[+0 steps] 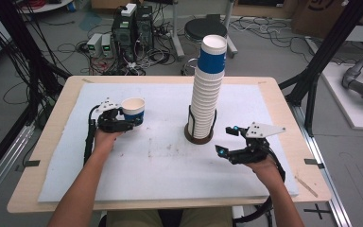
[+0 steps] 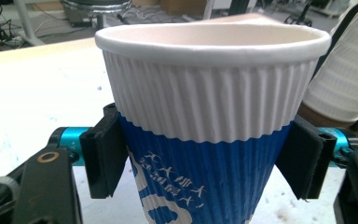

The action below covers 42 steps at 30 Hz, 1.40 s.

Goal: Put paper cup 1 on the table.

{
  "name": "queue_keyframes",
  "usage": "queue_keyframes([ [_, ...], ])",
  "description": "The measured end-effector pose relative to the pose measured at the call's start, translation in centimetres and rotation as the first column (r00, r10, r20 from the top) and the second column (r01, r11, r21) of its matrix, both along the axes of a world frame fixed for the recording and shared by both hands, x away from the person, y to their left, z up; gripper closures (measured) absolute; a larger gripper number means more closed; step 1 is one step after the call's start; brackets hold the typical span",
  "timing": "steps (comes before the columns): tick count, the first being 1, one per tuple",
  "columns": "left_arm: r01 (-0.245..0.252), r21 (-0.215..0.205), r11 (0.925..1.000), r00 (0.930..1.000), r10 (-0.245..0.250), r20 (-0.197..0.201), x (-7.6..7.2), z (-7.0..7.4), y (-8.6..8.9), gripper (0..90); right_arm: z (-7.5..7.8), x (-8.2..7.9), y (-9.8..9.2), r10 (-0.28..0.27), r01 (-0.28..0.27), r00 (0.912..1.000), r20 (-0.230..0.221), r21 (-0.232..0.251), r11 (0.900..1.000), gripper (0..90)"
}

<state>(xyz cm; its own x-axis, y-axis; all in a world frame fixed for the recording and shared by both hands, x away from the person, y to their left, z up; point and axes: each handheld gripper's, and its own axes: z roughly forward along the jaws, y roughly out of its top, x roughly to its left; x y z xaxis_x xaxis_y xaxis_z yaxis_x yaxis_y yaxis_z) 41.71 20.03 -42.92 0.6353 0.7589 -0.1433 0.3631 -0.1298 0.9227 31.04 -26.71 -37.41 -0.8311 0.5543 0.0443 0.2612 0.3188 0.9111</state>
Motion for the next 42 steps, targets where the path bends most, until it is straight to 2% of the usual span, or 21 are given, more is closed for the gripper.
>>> queue_keyframes([
  [2, 0.000, 0.020, 0.9998, 1.0000, 0.000, -0.006, 0.0, -0.2, -0.1, 26.0, 0.0, 0.0, 0.0, 0.000, 0.000, 1.0000, 0.000, -0.001, 1.000, 19.3],
  [3, -0.005, 0.042, 0.9991, 1.0000, 0.005, 0.004, -0.2, -0.4, -0.2, 26.0, 0.0, 0.0, 0.0, 0.001, -0.001, 1.0000, 0.000, -0.002, 1.000, 19.3],
  [5, -0.009, 0.055, 0.9984, 0.9998, 0.010, -0.016, -0.4, -1.1, -0.1, 26.0, 0.0, -0.1, -0.1, -0.001, 0.001, 1.0000, -0.004, 0.000, 1.000, 19.3],
  [7, -0.021, 0.038, 0.9991, 0.9997, 0.022, -0.010, -0.7, -1.5, 0.1, 25.9, 0.0, -0.1, -0.1, -0.003, 0.003, 1.0000, -0.005, 0.004, 1.000, 19.3],
  [12, -0.011, 0.084, 0.9964, 0.9999, 0.011, -0.009, -1.2, -1.2, 0.2, 25.9, 0.0, -0.1, 0.0, 0.000, 0.000, 1.0000, -0.006, 0.004, 1.000, 19.3],
  [16, -0.034, 0.116, 0.9927, 0.9991, 0.036, -0.020, -1.8, -1.0, -0.1, 24.9, 0.0, -0.1, 0.1, 0.002, -0.002, 1.0000, -0.003, -0.001, 1.000, 19.3],
  [21, -0.060, 0.110, 0.9922, 0.9971, 0.065, -0.040, -2.5, -1.0, 0.2, 24.0, 0.0, -0.2, 0.1, 0.001, -0.001, 1.0000, -0.007, 0.001, 1.000, 19.3],
  [26, -0.068, 0.140, 0.9879, 0.9961, 0.075, -0.047, -3.1, -0.7, 0.3, 22.6, -0.1, -0.2, 0.2, 0.003, -0.003, 0.9999, -0.012, 0.000, 1.000, 19.3],
  [30, -0.052, 0.135, 0.9895, 0.9950, 0.062, -0.078, -3.4, -0.7, 0.3, 18.8, -0.1, -0.2, 0.2, 0.004, -0.004, 0.9999, -0.012, 0.000, 1.000, 19.3],
  [34, -0.056, 0.120, 0.9912, 0.9957, 0.064, -0.067, -4.3, -0.7, 0.7, 18.8, -0.1, -0.2, 0.2, 0.004, -0.004, 0.9999, -0.013, 0.000, 1.000, 19.2],
  [37, -0.061, 0.097, 0.9934, 0.9969, 0.065, -0.044, -5.3, -0.5, 1.2, 18.7, -0.1, -0.2, 0.1, 0.004, -0.004, 0.9999, -0.015, 0.002, 1.000, 19.3],
  [42, -0.064, 0.081, 0.9946, 0.9978, 0.065, -0.012, -6.6, 0.2, 2.0, 18.7, -0.1, -0.1, 0.1, 0.002, -0.002, 0.9999, -0.014, 0.002, 1.000, 19.3],
])
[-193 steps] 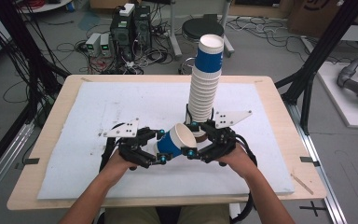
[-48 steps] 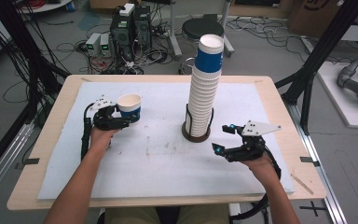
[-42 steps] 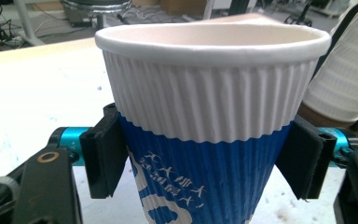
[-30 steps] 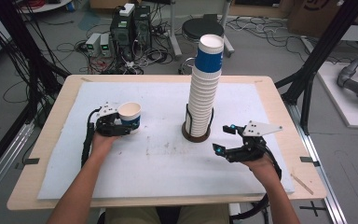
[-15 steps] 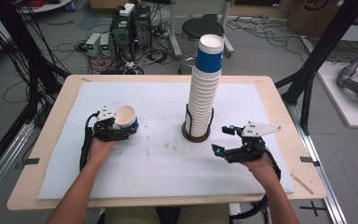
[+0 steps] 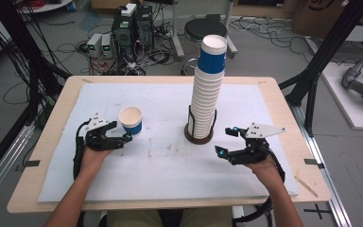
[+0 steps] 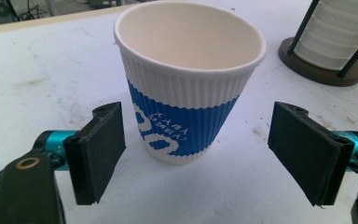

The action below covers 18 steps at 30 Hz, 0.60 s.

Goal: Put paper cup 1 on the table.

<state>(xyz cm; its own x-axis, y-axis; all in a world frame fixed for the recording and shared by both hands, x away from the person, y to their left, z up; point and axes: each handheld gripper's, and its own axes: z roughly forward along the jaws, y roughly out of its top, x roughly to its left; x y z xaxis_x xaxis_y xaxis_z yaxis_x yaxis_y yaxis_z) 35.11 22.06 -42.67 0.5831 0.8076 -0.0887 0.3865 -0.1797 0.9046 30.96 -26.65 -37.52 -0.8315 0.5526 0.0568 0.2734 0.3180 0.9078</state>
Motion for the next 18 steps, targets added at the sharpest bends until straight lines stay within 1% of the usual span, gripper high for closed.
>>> queue_keyframes([
  [2, 0.001, -0.020, 0.9998, 0.9998, 0.000, 0.019, -0.6, 0.4, 0.4, 18.7, 0.0, 0.0, 0.0, -0.002, 0.002, 1.0000, 0.000, 0.001, 1.000, 19.3],
  [4, 0.005, -0.047, 0.9989, 0.9987, -0.003, 0.052, -1.3, 0.8, 0.8, 18.7, 0.0, 0.0, 0.0, -0.002, 0.002, 1.0000, 0.001, 0.002, 1.000, 19.3],
  [6, 0.011, -0.084, 0.9964, 0.9967, -0.004, 0.081, -1.7, 1.3, 1.0, 18.7, 0.0, 0.1, -0.1, -0.004, 0.004, 1.0000, -0.002, 0.004, 1.000, 19.3],
  [8, 0.021, -0.116, 0.9930, 0.9930, -0.008, 0.118, -2.0, 1.9, 1.2, 18.7, 0.0, 0.2, -0.1, -0.008, 0.008, 1.0000, -0.004, 0.005, 1.000, 19.3],
  [10, 0.035, -0.156, 0.9871, 0.9883, -0.011, 0.152, -2.3, 2.4, 1.3, 18.7, -0.1, 0.4, 0.0, -0.015, 0.015, 0.9999, -0.001, 0.007, 1.000, 19.3],
  [11, 0.043, -0.165, 0.9854, 0.9862, -0.015, 0.165, -2.3, 2.6, 1.3, 18.7, -0.1, 0.4, 0.0, -0.015, 0.015, 0.9999, -0.005, 0.006, 1.000, 19.3],
  [14, 0.059, -0.180, 0.9819, 0.9834, -0.026, 0.180, -2.3, 2.8, 1.5, 18.7, -0.1, 0.6, -0.1, -0.022, 0.022, 0.9997, -0.008, 0.004, 1.000, 19.3],
  [15, 0.061, -0.183, 0.9812, 0.9837, -0.029, 0.177, -2.3, 2.7, 1.5, 18.7, -0.2, 0.7, -0.1, -0.024, 0.024, 0.9997, -0.005, 0.004, 1.000, 19.3],
  [18, 0.061, -0.181, 0.9815, 0.9835, -0.028, 0.179, -2.3, 2.8, 1.5, 18.6, -0.2, 0.8, -0.2, -0.030, 0.030, 0.9995, -0.007, 0.006, 1.000, 19.3],
])
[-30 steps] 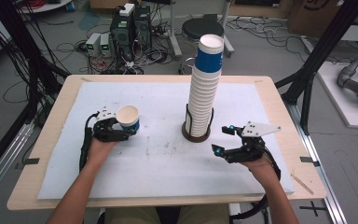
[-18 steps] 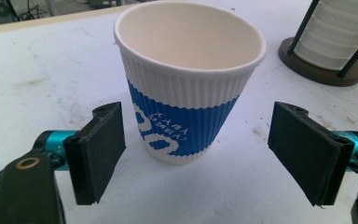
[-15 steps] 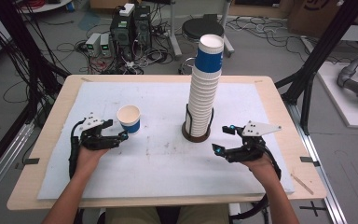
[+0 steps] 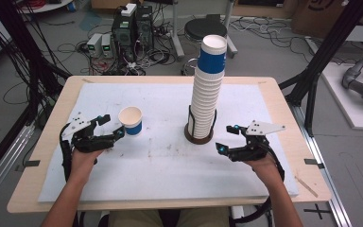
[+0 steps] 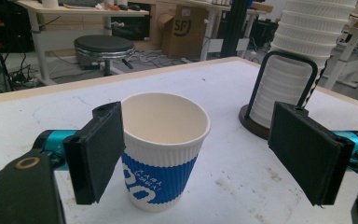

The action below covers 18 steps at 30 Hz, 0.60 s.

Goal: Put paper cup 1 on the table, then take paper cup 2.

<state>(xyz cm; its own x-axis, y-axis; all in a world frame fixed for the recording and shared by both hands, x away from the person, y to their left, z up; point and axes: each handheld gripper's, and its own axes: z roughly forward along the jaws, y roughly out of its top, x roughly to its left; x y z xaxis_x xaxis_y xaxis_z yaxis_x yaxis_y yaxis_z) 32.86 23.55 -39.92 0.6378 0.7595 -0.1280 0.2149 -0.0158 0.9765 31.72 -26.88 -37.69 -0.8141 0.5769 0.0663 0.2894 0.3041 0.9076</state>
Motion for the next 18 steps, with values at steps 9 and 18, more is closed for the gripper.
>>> queue_keyframes([
  [9, 0.042, -0.009, 0.9991, 0.9985, -0.041, 0.035, -0.3, 0.7, -0.9, 18.6, 0.1, -0.7, -0.6, -0.006, 0.006, 0.9999, 0.009, 0.005, 1.000, 19.3],
  [18, 0.067, -0.024, 0.9975, 0.9971, -0.066, 0.039, -0.6, 0.9, -1.2, 18.6, 0.3, -0.5, -0.7, -0.017, 0.017, 0.9997, 0.015, 0.008, 1.000, 19.3],
])
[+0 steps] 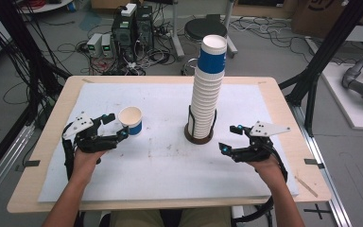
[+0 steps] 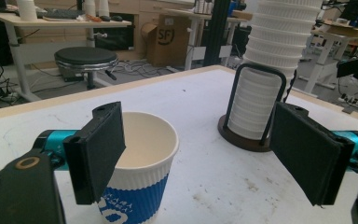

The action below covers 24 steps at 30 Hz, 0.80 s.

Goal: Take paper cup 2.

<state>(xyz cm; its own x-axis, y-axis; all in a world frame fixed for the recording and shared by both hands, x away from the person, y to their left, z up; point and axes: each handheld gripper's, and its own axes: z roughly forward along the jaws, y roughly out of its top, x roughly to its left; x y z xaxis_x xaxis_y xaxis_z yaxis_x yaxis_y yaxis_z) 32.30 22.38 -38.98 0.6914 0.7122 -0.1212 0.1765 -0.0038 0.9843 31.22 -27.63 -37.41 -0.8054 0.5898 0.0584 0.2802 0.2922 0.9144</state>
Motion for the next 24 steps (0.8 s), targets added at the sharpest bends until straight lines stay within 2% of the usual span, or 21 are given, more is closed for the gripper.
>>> queue_keyframes([
  [6, 0.010, 0.005, 0.9999, 0.9998, -0.010, 0.015, -0.6, 0.5, -0.1, 18.7, 0.1, 0.1, 0.3, 0.012, -0.012, 0.9999, 0.005, -0.003, 1.000, 19.3],
  [12, 0.048, -0.004, 0.9989, 0.9988, -0.048, 0.010, -1.0, 0.7, -1.0, 18.6, 0.1, 0.1, 0.5, 0.021, -0.021, 0.9998, 0.007, -0.007, 1.000, 19.3],
  [17, 0.100, 0.006, 0.9950, 0.9950, -0.100, 0.007, -1.1, 1.0, -2.1, 18.6, 0.1, 0.0, 0.5, 0.022, -0.022, 0.9997, 0.013, -0.007, 1.000, 19.2],
  [24, 0.145, 0.009, 0.9894, 0.9893, -0.145, 0.012, -1.2, 1.5, -3.5, 18.6, 0.2, -0.1, 0.5, 0.019, -0.019, 0.9998, 0.007, -0.006, 1.000, 19.3],
])
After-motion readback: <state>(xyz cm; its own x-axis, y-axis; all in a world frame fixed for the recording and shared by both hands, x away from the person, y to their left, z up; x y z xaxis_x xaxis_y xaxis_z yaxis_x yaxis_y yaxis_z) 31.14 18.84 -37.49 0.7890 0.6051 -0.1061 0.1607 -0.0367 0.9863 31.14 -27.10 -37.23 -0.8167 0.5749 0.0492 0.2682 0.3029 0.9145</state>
